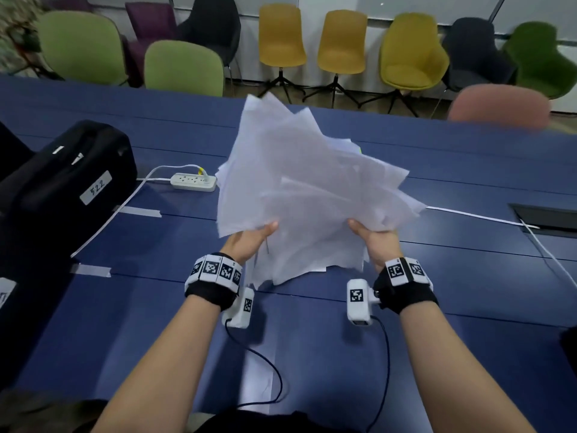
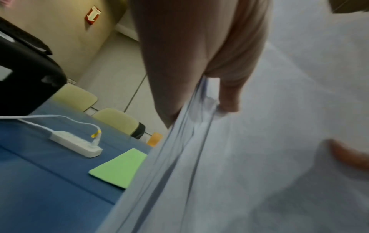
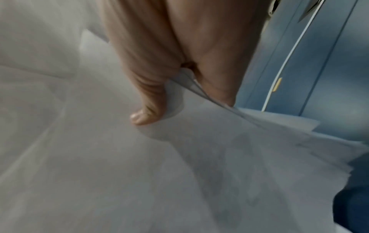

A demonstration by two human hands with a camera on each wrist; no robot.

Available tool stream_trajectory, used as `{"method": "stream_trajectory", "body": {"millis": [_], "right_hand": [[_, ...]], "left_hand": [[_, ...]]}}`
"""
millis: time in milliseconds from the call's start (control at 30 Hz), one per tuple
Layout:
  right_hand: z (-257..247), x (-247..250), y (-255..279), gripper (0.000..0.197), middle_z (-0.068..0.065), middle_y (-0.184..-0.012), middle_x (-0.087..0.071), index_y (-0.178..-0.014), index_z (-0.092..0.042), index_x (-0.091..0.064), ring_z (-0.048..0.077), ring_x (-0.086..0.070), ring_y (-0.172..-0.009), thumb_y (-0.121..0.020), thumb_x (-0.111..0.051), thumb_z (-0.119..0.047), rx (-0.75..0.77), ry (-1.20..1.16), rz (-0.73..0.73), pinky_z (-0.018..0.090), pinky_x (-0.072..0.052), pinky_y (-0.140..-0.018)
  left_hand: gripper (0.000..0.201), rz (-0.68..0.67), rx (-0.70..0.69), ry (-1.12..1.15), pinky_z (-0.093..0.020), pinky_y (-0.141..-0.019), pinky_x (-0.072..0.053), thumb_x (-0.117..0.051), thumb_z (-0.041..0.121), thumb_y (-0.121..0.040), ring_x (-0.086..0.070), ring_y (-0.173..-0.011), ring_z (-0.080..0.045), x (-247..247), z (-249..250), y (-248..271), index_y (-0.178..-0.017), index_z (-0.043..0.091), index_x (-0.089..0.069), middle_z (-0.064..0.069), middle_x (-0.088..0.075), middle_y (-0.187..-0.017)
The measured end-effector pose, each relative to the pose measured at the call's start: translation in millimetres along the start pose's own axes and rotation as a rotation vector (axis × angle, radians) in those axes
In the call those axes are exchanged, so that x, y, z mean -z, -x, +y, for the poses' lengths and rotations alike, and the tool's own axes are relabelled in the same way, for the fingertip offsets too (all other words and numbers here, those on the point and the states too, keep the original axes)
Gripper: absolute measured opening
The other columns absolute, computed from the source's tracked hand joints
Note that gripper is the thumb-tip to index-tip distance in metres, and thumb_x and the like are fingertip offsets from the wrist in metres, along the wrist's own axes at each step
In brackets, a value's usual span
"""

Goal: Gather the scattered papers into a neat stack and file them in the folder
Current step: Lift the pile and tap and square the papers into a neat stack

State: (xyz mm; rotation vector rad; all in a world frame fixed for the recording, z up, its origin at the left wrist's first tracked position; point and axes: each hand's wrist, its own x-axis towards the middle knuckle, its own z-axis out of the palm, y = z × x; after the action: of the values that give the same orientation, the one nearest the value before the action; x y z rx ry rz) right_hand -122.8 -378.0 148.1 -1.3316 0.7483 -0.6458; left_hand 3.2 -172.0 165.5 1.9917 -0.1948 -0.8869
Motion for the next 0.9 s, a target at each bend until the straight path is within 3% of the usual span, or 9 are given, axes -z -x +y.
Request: {"method": "stream_trajectory", "body": {"millis": [167, 300, 400, 467, 567, 633, 700, 800, 900], "right_hand": [[-8.7, -2.8, -4.3, 0.037, -0.01, -0.095, -0.067, -0.111, -0.011, -0.061, -0.011, -0.066, -0.075, -0.079, -0.069, 0.006, 0.092, -0.06, -0.003, 0.006, -0.05, -0.067], [8.4, 2.8, -2.4, 0.044, -0.005, -0.094, -0.067, -0.118, -0.002, -0.059, -0.01, -0.068, -0.071, -0.076, -0.071, 0.005, -0.026, 0.032, -0.094, 0.012, -0.056, -0.072], [10.1, 8.9, -5.9, 0.045, 0.002, -0.098, -0.071, -0.114, -0.004, -0.063, 0.0, -0.071, -0.08, -0.071, -0.076, 0.003, -0.047, 0.048, -0.147, 0.013, -0.054, -0.069], [12.1, 15.0, -9.2, 0.041, 0.003, -0.101, -0.074, -0.106, -0.012, -0.069, 0.01, -0.071, -0.09, -0.068, -0.08, -0.002, -0.061, 0.078, -0.185, 0.023, -0.055, -0.078], [18.2, 15.0, -13.5, 0.04, 0.002, -0.109, -0.072, -0.108, -0.012, -0.069, 0.016, -0.068, -0.1, -0.071, -0.081, -0.009, -0.103, 0.158, -0.218, 0.025, -0.054, -0.087], [16.6, 6.7, -14.8, 0.039, 0.002, -0.112, -0.068, -0.111, -0.012, -0.062, 0.015, -0.063, -0.099, -0.075, -0.077, -0.008, -0.054, 0.183, -0.093, 0.009, -0.051, -0.078], [13.5, 0.3, -19.0, 0.043, 0.009, -0.116, -0.065, -0.116, -0.005, -0.058, 0.017, -0.061, -0.1, -0.077, -0.075, -0.004, 0.004, 0.129, 0.051, 0.012, -0.051, -0.082], [-0.3, -3.3, -20.3, 0.048, 0.01, -0.112, -0.067, -0.12, 0.001, -0.058, 0.011, -0.066, -0.09, -0.076, -0.076, -0.004, 0.058, 0.076, 0.125, 0.008, -0.053, -0.076], [-4.3, 3.1, -15.5, 0.045, 0.004, -0.104, -0.068, -0.117, 0.001, -0.06, 0.003, -0.066, -0.084, -0.076, -0.076, -0.007, 0.093, 0.001, 0.099, -0.001, -0.046, -0.068]], "left_hand": [[0.053, 0.075, -0.074, 0.089, -0.021, -0.104, -0.028, -0.059, 0.053, -0.085, -0.043, -0.134, -0.013, 0.6, 3.2, -1.9, -0.132, 0.027, -0.056, 0.006, -0.053, -0.137], [0.083, 0.067, 0.013, -0.003, -0.03, -0.107, -0.036, -0.072, 0.064, -0.063, -0.049, -0.128, -0.019, 3.4, -14.7, -10.2, -0.13, 0.017, -0.058, 0.001, -0.053, -0.136], [0.062, 0.135, 0.029, 0.061, -0.024, -0.093, -0.039, -0.081, 0.041, -0.069, -0.055, -0.107, -0.015, 14.9, -20.6, -17.3, -0.12, 0.011, -0.061, 0.004, -0.053, -0.121], [0.046, 0.064, 0.004, 0.123, -0.026, -0.096, -0.041, -0.08, 0.024, -0.073, -0.059, -0.095, -0.008, 21.4, -18.2, -15.9, -0.114, 0.011, -0.064, 0.005, -0.063, -0.111], [0.044, -0.11, -0.005, 0.049, -0.026, -0.11, -0.031, -0.067, 0.016, -0.086, -0.052, -0.11, -0.011, 15.8, -3.9, -16.2, -0.128, 0.009, -0.056, 0.005, -0.059, -0.119], [0.055, -0.124, -0.004, 0.013, -0.02, -0.103, -0.029, -0.062, 0.037, -0.089, -0.045, -0.122, -0.01, 8.1, 6.7, -17.7, -0.136, 0.011, -0.049, 0.008, -0.05, -0.133], [0.071, -0.025, -0.015, 0.023, -0.012, -0.093, -0.03, -0.063, 0.054, -0.082, -0.046, -0.129, -0.012, 3.1, 11.7, -23.6, -0.138, 0.014, -0.047, 0.007, -0.047, -0.139], [0.053, 0.053, -0.094, 0.066, 0.001, -0.079, -0.021, -0.05, 0.039, -0.096, -0.037, -0.137, -0.015, -3.9, 16.5, -22.5, -0.141, 0.013, -0.044, -0.001, -0.046, -0.145], [0.054, 0.029, -0.089, 0.099, -0.012, -0.107, -0.018, -0.042, 0.047, -0.096, -0.032, -0.14, -0.009, -12.8, 13.1, -12.2, -0.143, 0.021, -0.042, 0.008, -0.041, -0.147]]}}
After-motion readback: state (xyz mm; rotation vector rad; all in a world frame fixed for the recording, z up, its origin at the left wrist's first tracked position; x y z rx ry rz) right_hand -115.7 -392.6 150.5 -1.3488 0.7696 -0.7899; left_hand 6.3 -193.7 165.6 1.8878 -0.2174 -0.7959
